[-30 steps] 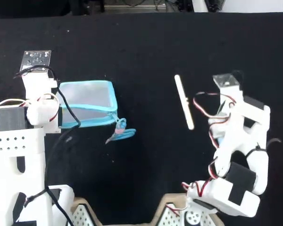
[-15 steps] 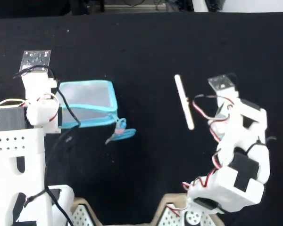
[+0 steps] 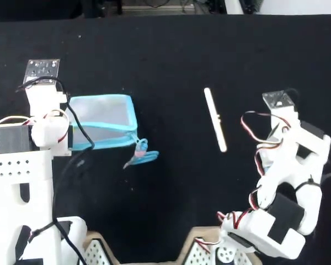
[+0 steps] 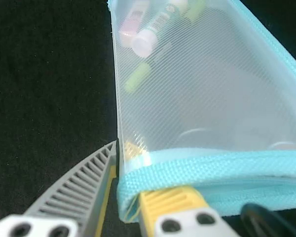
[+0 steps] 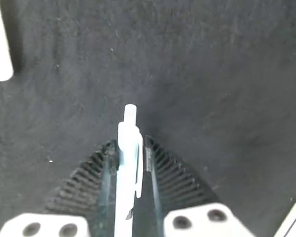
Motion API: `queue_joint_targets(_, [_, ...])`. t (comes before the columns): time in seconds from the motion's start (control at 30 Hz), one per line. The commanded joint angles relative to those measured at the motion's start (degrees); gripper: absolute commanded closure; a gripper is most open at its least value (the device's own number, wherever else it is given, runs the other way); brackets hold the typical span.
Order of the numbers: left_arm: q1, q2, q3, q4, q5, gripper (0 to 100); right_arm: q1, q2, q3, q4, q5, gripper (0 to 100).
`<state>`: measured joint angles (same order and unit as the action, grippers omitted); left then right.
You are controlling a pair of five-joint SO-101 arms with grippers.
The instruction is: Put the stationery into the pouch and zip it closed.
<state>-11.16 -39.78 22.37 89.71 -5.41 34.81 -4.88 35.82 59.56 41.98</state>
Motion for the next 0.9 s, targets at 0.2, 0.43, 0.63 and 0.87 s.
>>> queue_joint_targets(0.2, [-0.3, 0.1, 0.5, 0.4, 0.4, 97, 1.3, -3.1, 3.3, 1.8, 0.6, 84.3])
queue_joint_targets(0.43, [-0.3, 0.1, 0.5, 0.4, 0.4, 97, 1.3, -2.7, 2.5, 1.4, 0.6, 84.3])
queue_joint_targets(0.63, [-0.3, 0.1, 0.5, 0.4, 0.4, 97, 0.9, -2.6, 5.0, 1.4, 0.6, 84.3])
queue_joint_targets(0.87, [-0.3, 0.1, 0.9, 0.4, 0.4, 97, 0.9, -2.6, 6.4, 1.4, 0.7, 84.3])
